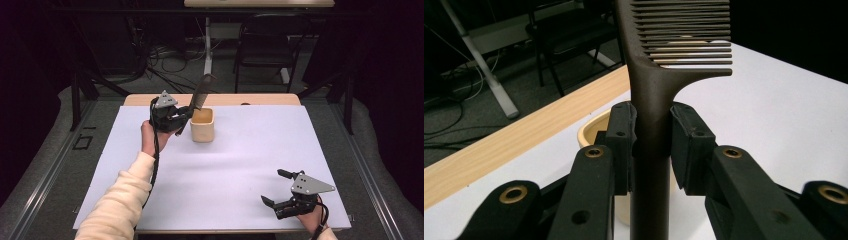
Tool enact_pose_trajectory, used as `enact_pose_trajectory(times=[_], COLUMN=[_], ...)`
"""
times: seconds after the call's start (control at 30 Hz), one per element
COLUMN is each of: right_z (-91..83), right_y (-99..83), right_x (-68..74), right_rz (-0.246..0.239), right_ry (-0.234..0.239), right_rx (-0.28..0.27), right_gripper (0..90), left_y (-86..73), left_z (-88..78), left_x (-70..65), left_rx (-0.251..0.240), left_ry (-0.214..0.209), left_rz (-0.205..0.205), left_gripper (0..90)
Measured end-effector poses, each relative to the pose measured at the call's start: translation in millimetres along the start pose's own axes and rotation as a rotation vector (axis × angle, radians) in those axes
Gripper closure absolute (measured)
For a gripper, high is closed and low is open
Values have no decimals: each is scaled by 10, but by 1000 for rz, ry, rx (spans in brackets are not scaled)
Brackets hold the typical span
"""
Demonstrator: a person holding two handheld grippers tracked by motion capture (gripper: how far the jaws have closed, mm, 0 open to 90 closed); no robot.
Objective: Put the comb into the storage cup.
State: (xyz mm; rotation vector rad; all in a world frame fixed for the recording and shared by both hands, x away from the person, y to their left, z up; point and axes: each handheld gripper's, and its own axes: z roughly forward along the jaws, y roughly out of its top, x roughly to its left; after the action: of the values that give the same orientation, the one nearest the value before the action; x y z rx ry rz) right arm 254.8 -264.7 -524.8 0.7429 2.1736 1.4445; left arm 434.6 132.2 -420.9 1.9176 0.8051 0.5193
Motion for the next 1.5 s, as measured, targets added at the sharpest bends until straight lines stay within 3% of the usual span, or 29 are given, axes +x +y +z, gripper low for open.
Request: enact_pose_trajectory(times=[0.53, 1.5], right_z=[2, -3], right_y=[0, -2], right_x=[-2, -7], right_rz=[1, -3], right_ry=[2, 1], right_rx=[-1, -3], right_gripper=[0, 0], left_y=[56, 170], left_z=[112, 315], left_x=[43, 72], left_rx=[-44, -108], left_ry=[-6, -5], left_rz=[-25, -31], left_gripper=[726, 726])
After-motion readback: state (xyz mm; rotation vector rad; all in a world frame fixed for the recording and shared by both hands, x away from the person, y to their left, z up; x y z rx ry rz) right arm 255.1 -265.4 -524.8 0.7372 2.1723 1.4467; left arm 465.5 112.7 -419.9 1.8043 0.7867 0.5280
